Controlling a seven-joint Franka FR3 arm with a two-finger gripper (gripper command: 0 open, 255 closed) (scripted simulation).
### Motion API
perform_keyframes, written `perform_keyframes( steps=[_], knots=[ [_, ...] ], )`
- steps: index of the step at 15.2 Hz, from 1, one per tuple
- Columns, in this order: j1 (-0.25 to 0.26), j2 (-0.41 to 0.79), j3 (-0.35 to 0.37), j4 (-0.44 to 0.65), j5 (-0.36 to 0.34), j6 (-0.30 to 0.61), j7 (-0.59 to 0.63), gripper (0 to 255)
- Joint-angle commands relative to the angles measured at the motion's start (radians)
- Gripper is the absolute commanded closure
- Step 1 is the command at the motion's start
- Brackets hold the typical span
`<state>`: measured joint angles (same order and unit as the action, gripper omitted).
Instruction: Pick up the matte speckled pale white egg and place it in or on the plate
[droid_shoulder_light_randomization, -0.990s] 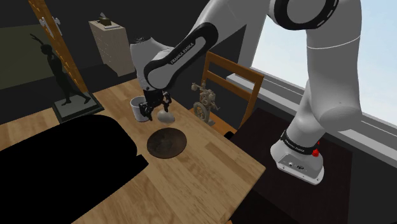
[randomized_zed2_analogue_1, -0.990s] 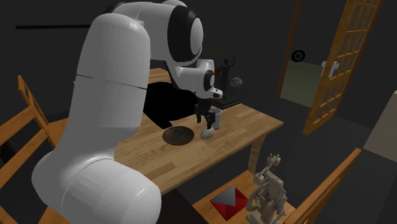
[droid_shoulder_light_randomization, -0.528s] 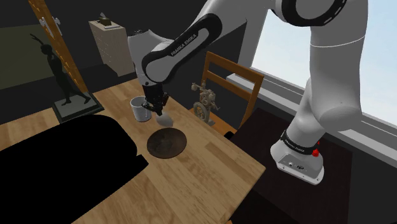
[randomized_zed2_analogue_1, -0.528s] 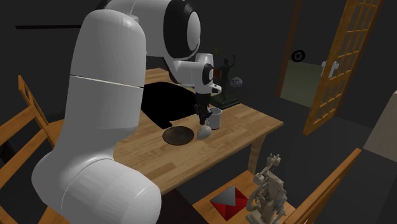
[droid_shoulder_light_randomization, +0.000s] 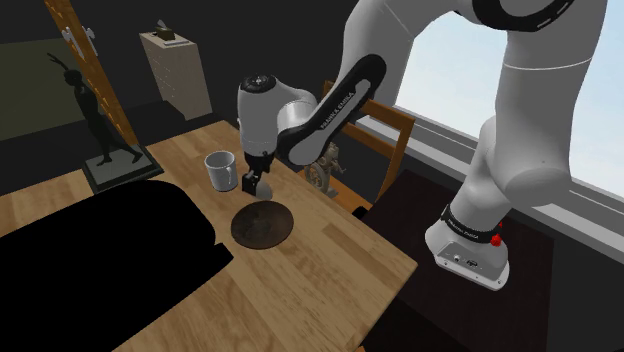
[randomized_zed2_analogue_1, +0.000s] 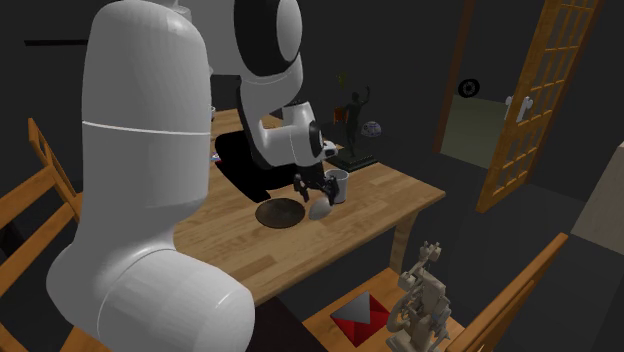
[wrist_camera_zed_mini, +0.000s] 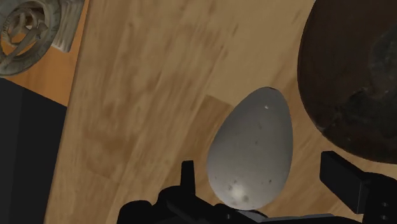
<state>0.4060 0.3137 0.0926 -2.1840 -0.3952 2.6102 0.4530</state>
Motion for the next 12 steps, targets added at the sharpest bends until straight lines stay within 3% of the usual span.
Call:
perform_keyframes(
  steps=[1, 12],
  knots=[
    [0.003, 0.022, -0.009, -0.005, -0.027, 0.037, 0.002, 0],
    [0.008, 0.068, -0.023, 0.009, -0.048, 0.069, 0.018, 0]
  ],
)
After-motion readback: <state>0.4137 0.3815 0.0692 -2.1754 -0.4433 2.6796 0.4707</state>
